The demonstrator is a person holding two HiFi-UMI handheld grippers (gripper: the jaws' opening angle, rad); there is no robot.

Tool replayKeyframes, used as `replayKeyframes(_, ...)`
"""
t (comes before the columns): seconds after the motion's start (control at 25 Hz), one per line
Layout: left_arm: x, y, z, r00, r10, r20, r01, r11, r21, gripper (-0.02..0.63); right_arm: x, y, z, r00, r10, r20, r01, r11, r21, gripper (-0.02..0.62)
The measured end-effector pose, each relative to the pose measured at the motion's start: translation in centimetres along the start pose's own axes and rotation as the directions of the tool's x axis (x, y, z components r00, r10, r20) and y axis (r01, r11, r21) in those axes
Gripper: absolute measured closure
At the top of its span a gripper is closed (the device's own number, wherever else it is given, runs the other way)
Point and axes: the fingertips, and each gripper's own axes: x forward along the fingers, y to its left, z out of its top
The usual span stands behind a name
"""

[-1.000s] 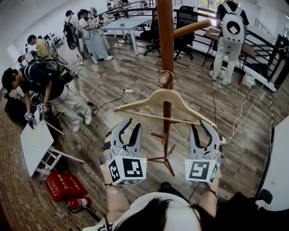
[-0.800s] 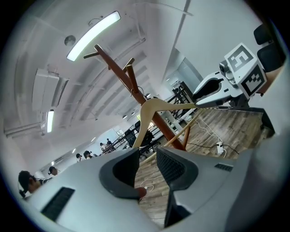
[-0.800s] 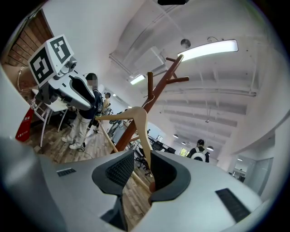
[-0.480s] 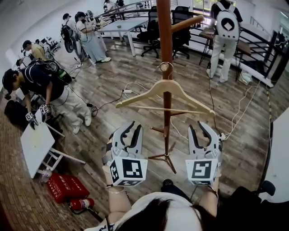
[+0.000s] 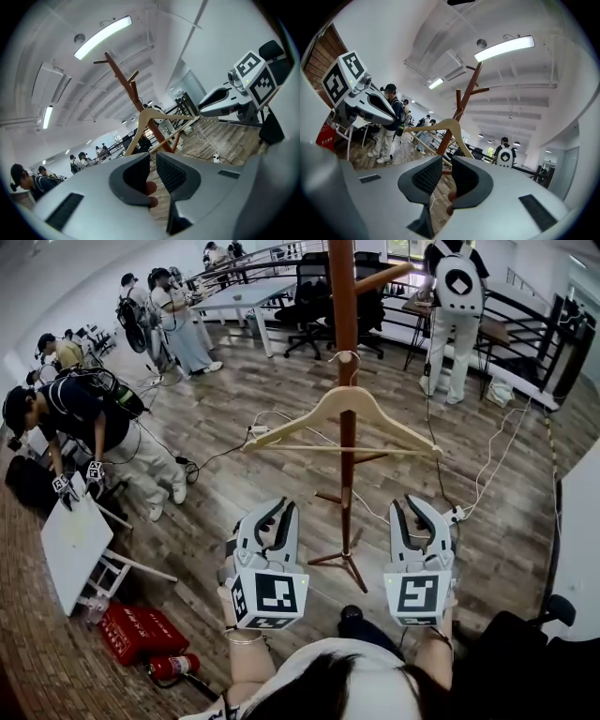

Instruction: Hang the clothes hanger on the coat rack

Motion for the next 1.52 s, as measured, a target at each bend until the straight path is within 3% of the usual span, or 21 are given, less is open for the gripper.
replayKeyframes(0.84,-9.2,-1.6,-2.1,0.999,-0.021,0.041,0.025,0.995,-0.094,0.58,-7.0,6.5,2.3,0.999,0.034,0.037,-0.038,0.994,0.105,0.545)
replayKeyframes(1.52,-15.0,-4.8,-1.9,0.997,-0.018,0.069,0.027,0.989,-0.143,0.583,-13.5,8.4,2.6,0.995,0.06,0.074,-0.072,0.982,0.173,0.548)
